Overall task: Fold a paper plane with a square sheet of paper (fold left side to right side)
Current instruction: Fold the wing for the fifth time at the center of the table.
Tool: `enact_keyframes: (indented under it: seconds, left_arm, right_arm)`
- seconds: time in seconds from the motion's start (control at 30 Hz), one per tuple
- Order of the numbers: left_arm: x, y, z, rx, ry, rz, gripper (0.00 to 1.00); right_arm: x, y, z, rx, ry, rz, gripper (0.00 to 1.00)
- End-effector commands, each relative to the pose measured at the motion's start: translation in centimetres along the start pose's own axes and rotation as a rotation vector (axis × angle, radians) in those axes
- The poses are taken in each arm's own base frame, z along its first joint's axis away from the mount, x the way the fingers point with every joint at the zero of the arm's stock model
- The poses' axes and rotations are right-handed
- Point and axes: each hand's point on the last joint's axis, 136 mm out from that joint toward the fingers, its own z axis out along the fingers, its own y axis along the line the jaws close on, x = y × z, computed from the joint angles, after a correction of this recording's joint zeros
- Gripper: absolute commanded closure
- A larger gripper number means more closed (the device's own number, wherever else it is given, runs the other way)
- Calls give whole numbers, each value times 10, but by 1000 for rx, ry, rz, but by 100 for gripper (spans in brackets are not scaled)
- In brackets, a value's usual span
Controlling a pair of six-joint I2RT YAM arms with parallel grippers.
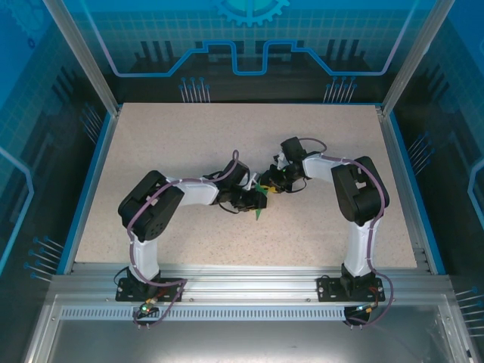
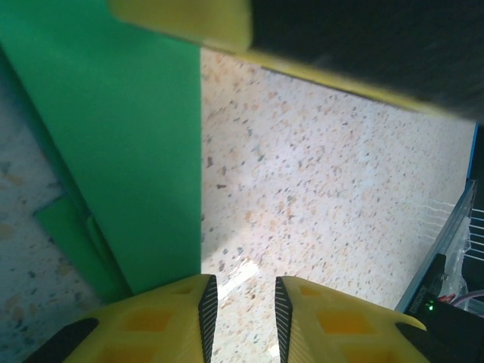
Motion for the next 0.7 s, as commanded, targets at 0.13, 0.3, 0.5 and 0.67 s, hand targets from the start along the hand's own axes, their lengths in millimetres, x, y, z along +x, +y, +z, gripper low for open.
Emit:
enact_keyframes:
  seconds: [0.13, 0.3, 0.5, 0.67]
  left_arm:
    - [35, 26, 12, -75, 87, -23, 70]
    - [49, 30, 11, -120, 117, -7, 72]
    - [69, 38, 3, -148, 138, -17, 73]
    - [90, 46, -1, -154, 164, -37, 73]
  right_arm:
    - [18, -29, 17, 102, 63, 42, 75]
    - [18, -30, 16, 111, 64, 44, 75]
    - [18, -32, 15, 127, 66, 47, 75]
    - [18, -33, 16, 132, 69, 47, 75]
